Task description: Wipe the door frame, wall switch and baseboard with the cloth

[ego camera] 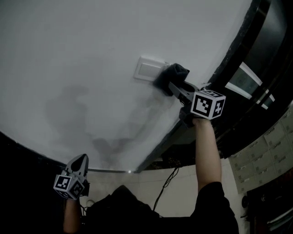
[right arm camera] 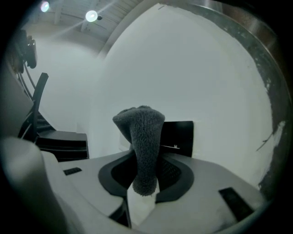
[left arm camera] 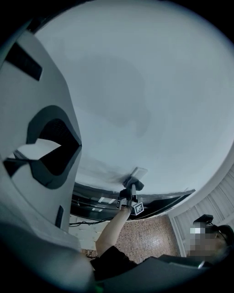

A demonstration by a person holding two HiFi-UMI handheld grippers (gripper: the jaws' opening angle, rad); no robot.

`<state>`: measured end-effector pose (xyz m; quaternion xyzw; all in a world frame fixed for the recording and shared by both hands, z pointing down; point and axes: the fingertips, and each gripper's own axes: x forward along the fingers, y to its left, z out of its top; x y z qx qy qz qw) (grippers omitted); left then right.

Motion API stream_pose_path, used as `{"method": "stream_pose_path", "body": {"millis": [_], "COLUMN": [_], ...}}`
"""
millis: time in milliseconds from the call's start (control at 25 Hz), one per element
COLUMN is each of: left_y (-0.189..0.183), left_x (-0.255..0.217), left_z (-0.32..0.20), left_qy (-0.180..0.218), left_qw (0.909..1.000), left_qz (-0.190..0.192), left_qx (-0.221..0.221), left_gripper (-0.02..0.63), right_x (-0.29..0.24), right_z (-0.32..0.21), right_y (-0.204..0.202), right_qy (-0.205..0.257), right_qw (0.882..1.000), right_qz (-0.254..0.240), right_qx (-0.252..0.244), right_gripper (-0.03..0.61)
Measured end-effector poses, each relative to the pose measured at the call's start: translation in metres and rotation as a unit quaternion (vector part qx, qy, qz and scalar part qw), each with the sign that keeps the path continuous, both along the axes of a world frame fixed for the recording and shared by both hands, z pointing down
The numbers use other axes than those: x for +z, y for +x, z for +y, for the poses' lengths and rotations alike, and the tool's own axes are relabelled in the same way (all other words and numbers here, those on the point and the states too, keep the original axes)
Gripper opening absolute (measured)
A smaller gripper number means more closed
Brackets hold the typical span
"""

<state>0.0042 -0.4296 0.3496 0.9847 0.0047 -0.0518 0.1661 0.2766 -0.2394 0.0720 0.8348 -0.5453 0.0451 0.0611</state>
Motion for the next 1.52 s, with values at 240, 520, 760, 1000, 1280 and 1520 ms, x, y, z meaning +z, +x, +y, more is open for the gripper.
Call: {"method": "stream_pose_path", "body": {"millis": [240,520,760,1000,1280,1520], "left_y": [0.001,0.002,-0.004,-0.016,-0.019,-0.022], "left_x": [-0.002,-0.004,-0.012,-0.008,-0.031,-0.045], "left_z": [-0.001,-0.009,-0.016,-0.031,-0.038,-0.029], "left_qy": [-0.003,-0.001,0.007,0.001,0.033,0.039], "left_qw": [1.0000,1.0000,0.9999,0.9994,0.9990,0.9979], "left_qz": [0.003,0.002,0.014,0.003,0.012,0.041], "left_qx": [0.005,0.009,0.004,-0.034,-0.026,-0.030], "left_gripper": [-0.006,-0.006,-0.006,-0.006,-0.006,-0.007], "right_x": [-0.002,0.007,0.015,0.108,0.196,0.260], "right_z": [0.029,0.051,0.069,0.103,0.139,0.159], "right_y": [0.013,0.027,0.028,-0.011,-0.087,-0.125], "right_qy": [0.012,0.020,0.019,0.052,0.058,0.061], "right_qw": [1.000,0.997,0.992,0.988,0.985,0.987], "right_qz": [-0.011,-0.009,0.020,0.013,0.044,0.007], "right_qx": [0.027,0.071,0.126,0.141,0.156,0.147], "right_gripper": [0.098,0.100,0.098,0.098,0.098,0.098]}}
